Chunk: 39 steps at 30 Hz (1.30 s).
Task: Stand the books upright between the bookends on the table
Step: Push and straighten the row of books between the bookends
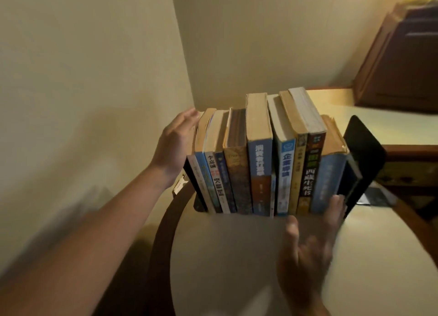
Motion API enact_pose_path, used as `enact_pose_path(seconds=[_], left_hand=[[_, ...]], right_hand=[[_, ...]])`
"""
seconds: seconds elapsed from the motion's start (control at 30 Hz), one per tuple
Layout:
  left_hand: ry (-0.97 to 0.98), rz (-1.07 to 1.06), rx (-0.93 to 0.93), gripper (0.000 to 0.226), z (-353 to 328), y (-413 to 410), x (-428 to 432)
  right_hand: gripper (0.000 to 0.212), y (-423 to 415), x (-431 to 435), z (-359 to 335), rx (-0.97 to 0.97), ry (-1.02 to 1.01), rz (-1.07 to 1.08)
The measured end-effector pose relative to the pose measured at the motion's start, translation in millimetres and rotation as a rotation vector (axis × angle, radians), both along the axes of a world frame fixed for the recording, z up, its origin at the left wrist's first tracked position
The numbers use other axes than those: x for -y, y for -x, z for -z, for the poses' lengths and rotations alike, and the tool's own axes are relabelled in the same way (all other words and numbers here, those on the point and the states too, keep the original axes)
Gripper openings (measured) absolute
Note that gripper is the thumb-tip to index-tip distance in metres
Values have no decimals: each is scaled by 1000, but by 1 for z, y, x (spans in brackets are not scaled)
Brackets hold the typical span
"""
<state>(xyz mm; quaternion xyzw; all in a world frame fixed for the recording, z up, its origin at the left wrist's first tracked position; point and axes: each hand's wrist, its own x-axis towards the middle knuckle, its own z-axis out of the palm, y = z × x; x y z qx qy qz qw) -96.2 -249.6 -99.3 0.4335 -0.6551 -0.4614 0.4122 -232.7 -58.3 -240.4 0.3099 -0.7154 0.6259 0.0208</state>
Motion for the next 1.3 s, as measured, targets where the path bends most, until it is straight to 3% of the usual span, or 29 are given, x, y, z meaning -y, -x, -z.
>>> enact_pose_path(seconds=[0.07,0.27,0.5,0.57,0.67,0.73,0.93,1.13,1.3], left_hand=[[-68,33,-122,34,5,-8,-13],[-177,40,-203,44,18,0,-43],[-95,-13,40,75,19,8,-39],[-96,-7,65,72,20,6,-37],[-83,-4,79,41,12,8,-44],[-73,2,95,32,7,10,-47],[-5,-62,161,52,10,2,-45],[63,-154,230,49,11,6,-40],[278,-164,410,61,2,16,-41]], right_hand=[[82,19,-17,0,-84,-47,-27],[82,70,-33,-16,-278,-139,-66],[83,89,-44,-21,-344,-268,-187],[82,90,-45,-24,-356,-278,-230],[82,88,-43,-30,-349,-292,-253],[81,87,-41,-35,-339,-298,-258],[76,93,-35,-54,-457,-328,-270],[76,106,-10,-81,-665,-376,-370],[80,119,16,-96,-711,-423,-413]])
